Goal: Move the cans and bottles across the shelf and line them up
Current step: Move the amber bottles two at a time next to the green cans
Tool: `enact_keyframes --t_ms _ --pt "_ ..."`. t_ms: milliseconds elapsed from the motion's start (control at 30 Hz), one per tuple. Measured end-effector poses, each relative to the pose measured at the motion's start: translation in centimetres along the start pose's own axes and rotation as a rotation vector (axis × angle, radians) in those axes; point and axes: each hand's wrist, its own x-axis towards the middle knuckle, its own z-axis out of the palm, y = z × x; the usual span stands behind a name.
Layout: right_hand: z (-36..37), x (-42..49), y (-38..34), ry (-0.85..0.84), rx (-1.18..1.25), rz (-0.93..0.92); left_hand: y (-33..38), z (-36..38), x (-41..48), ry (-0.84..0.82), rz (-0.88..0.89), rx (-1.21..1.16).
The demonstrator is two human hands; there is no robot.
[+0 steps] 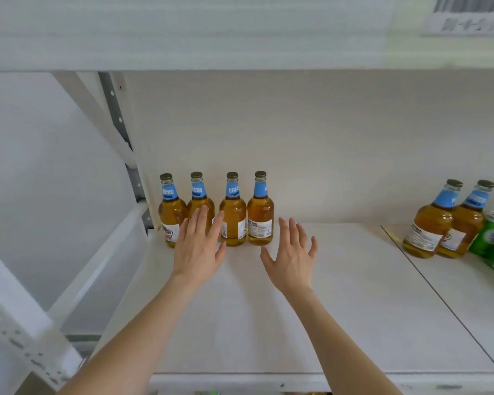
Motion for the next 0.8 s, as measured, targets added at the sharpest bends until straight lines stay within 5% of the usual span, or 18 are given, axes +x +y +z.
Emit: enact_keyframes --t_ms 267,567,800 --pt "5.0 5.3 1.0 -0.026 0.145 0.056 0.0 3.4 5.4 -0.018 -0.041 -0.214" --pt "8.7 9.8 2.8 -0.270 0.870 0.126 1.0 7.3 9.2 -0.031 -0.142 -0.534" --pt "10.1 11.3 2.5 -0.275 0.972 0.119 1.5 8.1 10.6 -0.014 -0.267 -0.807"
